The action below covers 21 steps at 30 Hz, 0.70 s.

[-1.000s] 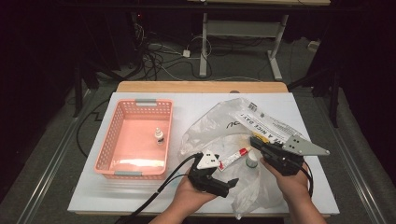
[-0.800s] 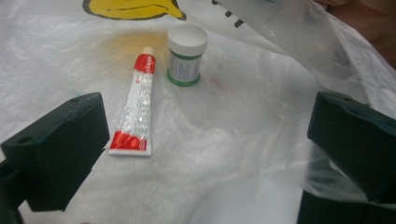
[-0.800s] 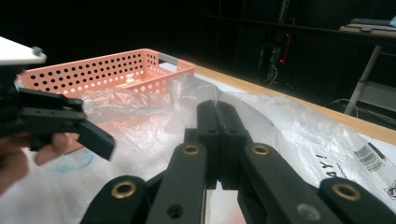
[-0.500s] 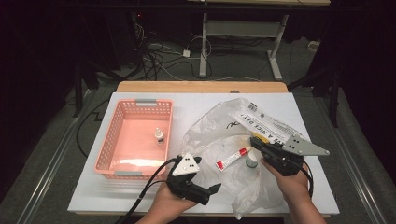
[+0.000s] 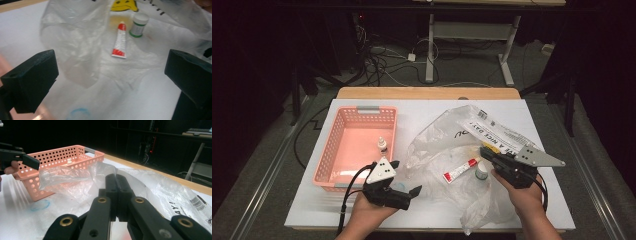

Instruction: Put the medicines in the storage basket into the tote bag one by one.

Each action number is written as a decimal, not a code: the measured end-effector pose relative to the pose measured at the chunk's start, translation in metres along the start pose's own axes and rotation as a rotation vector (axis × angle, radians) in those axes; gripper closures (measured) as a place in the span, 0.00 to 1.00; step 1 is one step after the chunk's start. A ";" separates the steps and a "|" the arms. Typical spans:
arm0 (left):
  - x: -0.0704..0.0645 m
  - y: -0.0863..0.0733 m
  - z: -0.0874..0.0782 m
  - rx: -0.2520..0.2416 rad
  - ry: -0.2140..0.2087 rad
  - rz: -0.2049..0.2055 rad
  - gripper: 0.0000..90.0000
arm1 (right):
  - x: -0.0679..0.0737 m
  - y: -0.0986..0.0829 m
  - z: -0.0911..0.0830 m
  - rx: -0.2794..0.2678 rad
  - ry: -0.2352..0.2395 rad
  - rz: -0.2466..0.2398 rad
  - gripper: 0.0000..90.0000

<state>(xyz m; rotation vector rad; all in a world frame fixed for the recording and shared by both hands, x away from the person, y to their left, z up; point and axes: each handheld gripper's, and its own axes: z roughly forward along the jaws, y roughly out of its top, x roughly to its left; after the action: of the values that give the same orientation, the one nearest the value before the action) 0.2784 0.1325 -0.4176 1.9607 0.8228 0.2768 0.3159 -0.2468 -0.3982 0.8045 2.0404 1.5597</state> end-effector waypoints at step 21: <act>0.063 -0.011 -0.038 -0.016 0.214 -0.123 0.00 | -0.002 0.000 -0.001 -0.005 -0.001 -0.002 1.00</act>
<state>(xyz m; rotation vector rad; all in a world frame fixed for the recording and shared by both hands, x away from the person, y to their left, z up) 0.3014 0.2028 -0.4165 1.8784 1.0712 0.4239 0.3164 -0.2488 -0.3977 0.8006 2.0352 1.5621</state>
